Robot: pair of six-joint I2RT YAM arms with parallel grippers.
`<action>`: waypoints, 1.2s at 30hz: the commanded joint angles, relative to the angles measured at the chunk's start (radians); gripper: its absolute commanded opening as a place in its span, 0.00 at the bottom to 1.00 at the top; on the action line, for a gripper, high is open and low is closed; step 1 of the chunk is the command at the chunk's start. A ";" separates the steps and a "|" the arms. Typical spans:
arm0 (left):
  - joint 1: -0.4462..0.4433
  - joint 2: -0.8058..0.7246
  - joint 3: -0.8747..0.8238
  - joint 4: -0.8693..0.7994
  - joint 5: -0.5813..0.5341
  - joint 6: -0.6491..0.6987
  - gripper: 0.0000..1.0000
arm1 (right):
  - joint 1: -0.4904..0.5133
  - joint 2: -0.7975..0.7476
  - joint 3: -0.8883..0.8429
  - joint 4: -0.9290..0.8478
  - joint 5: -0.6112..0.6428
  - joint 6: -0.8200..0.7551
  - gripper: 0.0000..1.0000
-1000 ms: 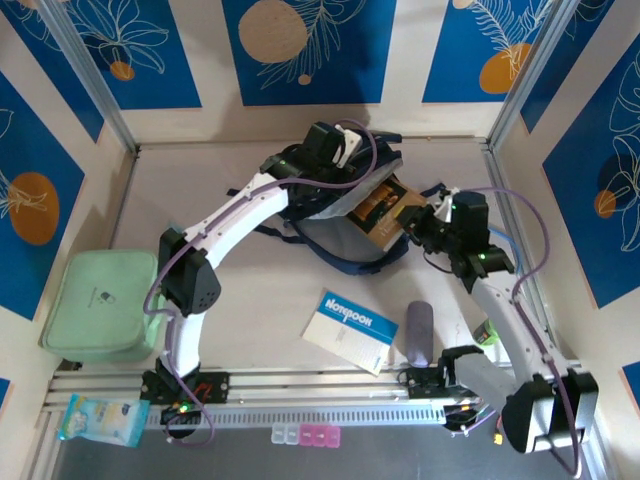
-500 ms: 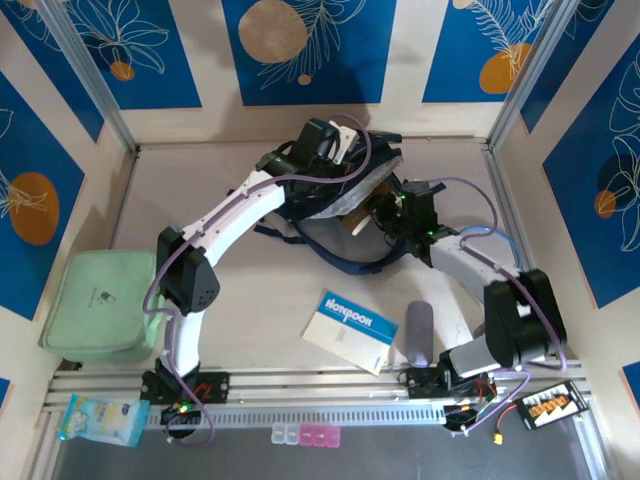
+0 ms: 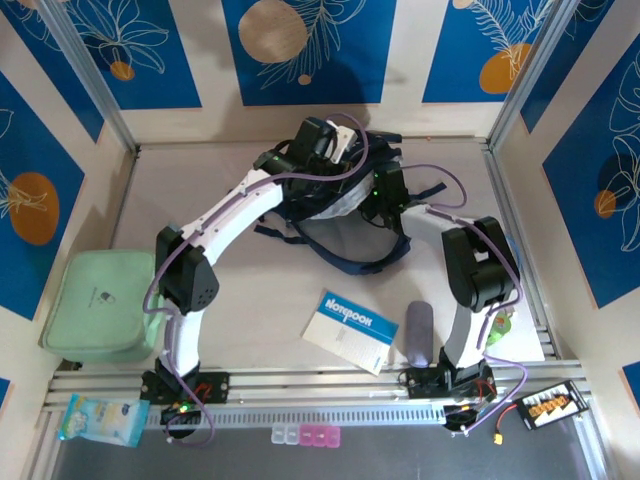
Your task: Pack books, pencil case, and school supplies into a backpack
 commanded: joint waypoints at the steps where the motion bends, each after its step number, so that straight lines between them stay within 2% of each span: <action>1: 0.018 -0.075 0.057 0.079 0.083 -0.043 0.00 | -0.016 0.066 0.063 -0.031 -0.002 0.077 0.07; 6: 0.044 -0.072 0.059 0.086 0.144 -0.083 0.00 | -0.006 0.170 0.120 0.050 -0.024 0.124 0.08; 8: 0.052 -0.062 0.062 0.081 0.179 -0.096 0.00 | 0.000 0.199 0.128 0.113 -0.039 0.122 0.11; 10: 0.062 -0.054 0.065 0.077 0.212 -0.113 0.00 | 0.002 0.217 0.147 0.103 -0.050 0.116 0.16; 11: 0.066 -0.051 0.064 0.078 0.223 -0.120 0.00 | 0.000 0.222 0.152 0.096 -0.061 0.113 0.19; 13: 0.076 -0.045 0.064 0.076 0.239 -0.136 0.00 | -0.007 0.225 0.161 0.078 -0.102 0.106 0.34; 17: 0.085 -0.041 0.063 0.082 0.255 -0.147 0.00 | -0.022 0.209 0.142 0.075 -0.191 0.126 0.50; 20: 0.089 -0.038 0.063 0.083 0.260 -0.151 0.00 | -0.030 0.151 0.081 0.073 -0.200 0.133 0.62; 27: 0.094 -0.035 0.051 0.092 0.265 -0.155 0.00 | -0.049 -0.068 -0.029 -0.124 -0.165 0.079 0.76; 32: 0.096 -0.041 0.013 0.109 0.253 -0.146 0.00 | -0.064 -0.224 -0.102 -0.287 -0.122 0.028 0.76; 36: 0.099 -0.054 -0.066 0.126 0.195 -0.086 0.00 | -0.074 -0.375 -0.208 -0.427 -0.027 0.016 0.75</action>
